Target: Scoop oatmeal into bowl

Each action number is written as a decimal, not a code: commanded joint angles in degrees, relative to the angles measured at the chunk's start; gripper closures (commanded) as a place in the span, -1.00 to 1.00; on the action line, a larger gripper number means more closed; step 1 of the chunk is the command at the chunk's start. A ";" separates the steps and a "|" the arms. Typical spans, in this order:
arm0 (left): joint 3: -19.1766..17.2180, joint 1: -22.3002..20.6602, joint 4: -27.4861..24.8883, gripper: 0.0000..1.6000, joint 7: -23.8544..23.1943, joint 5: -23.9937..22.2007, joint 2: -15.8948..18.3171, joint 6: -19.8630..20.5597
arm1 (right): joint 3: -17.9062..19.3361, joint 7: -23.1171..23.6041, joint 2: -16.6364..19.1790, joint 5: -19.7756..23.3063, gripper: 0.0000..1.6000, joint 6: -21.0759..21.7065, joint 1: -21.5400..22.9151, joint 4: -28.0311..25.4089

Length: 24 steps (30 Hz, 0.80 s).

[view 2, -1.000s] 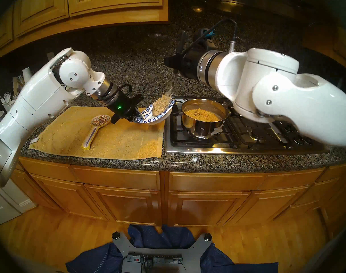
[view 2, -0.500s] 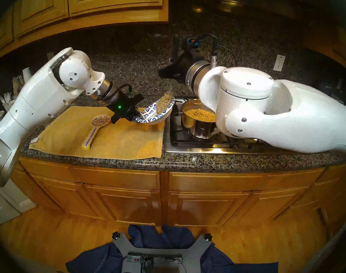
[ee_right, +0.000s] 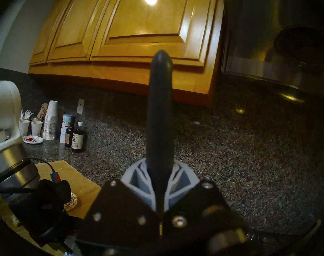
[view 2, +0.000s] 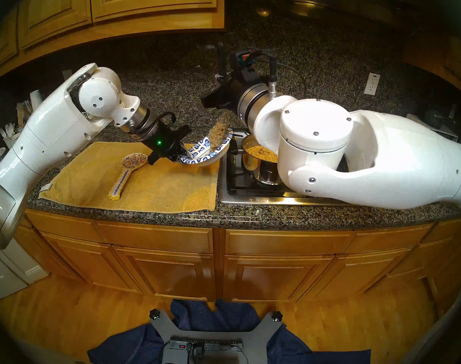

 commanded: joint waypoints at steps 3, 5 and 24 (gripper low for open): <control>-0.88 -2.19 -0.21 1.00 3.92 -0.11 -0.17 -0.08 | -0.26 0.19 1.09 -8.49 1.00 -0.41 2.14 -1.11; -0.88 -2.18 -0.20 1.00 3.93 -0.11 -0.18 -0.08 | -0.85 0.12 1.16 -10.38 1.00 -0.33 2.13 -1.31; -1.18 -2.08 -0.14 1.00 4.46 -0.11 -0.36 -0.06 | -7.20 -3.03 -1.83 -26.48 1.00 0.90 0.82 -1.18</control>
